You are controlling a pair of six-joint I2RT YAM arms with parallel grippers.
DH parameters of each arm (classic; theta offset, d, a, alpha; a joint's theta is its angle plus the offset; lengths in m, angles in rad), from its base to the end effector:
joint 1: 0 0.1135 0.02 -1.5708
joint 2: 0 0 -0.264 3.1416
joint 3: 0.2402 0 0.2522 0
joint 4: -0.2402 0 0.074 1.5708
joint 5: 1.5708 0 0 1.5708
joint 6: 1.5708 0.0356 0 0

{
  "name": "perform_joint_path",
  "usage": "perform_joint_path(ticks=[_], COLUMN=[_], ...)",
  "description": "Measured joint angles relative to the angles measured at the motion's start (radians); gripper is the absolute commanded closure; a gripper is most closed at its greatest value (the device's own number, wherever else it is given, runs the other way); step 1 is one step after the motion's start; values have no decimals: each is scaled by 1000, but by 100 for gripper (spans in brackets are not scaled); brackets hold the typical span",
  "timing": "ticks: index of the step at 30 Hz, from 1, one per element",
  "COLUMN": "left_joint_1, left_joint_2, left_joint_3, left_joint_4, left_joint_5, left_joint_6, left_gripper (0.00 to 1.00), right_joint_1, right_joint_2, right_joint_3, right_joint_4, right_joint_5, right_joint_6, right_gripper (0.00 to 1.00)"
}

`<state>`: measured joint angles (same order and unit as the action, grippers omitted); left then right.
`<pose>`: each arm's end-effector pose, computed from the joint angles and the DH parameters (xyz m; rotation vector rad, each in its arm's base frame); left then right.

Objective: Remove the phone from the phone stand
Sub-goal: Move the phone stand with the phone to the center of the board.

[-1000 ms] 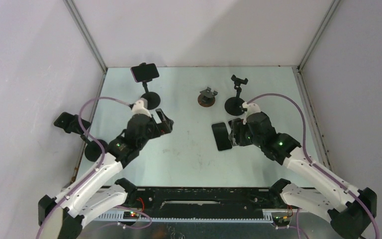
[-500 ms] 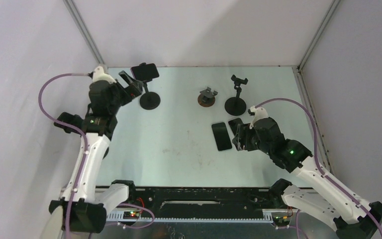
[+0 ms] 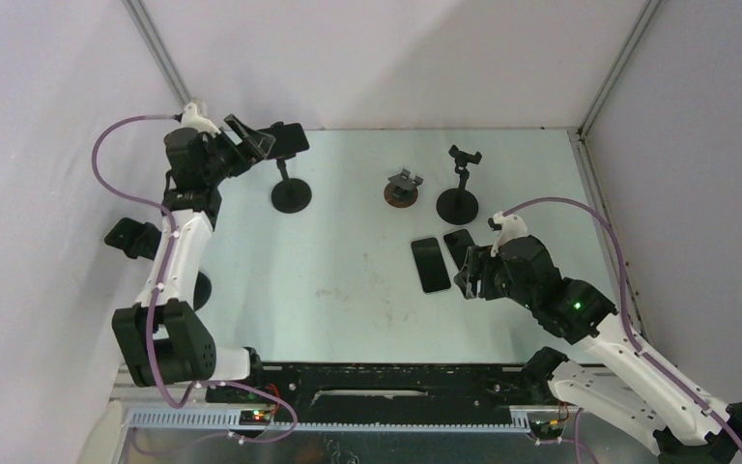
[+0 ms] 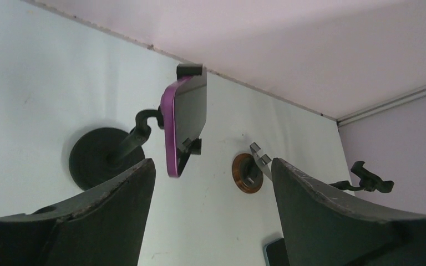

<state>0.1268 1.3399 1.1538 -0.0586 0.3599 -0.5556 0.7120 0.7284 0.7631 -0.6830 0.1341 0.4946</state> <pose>0.3146 0.0275 0.3581 -0.3666 1.8079 -0.6281 0.1188 0.0962 0.2917 -0.1702 2.2554 0.5124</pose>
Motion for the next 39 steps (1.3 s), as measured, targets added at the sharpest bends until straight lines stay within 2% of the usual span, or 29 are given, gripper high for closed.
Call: perform_joint_path(ticks=[17, 29, 34, 39], left_joint_1=[1, 1, 1, 1], left_joint_2=[155, 284, 291, 291], left_joint_3=[100, 157, 157, 157], left_joint_4=[11, 47, 58, 58], left_joint_5=[-11, 73, 93, 110], left_joint_6=[65, 48, 41, 40], left_gripper=[29, 48, 63, 71], right_joint_1=[6, 7, 7, 7], right_joint_2=[-18, -36, -39, -39], right_joint_3=[-19, -24, -31, -32], right_joint_4=[-5, -35, -41, -43], right_joint_5=[-6, -3, -2, -2], right_joint_6=[15, 22, 22, 22], right_gripper=[35, 35, 35, 35])
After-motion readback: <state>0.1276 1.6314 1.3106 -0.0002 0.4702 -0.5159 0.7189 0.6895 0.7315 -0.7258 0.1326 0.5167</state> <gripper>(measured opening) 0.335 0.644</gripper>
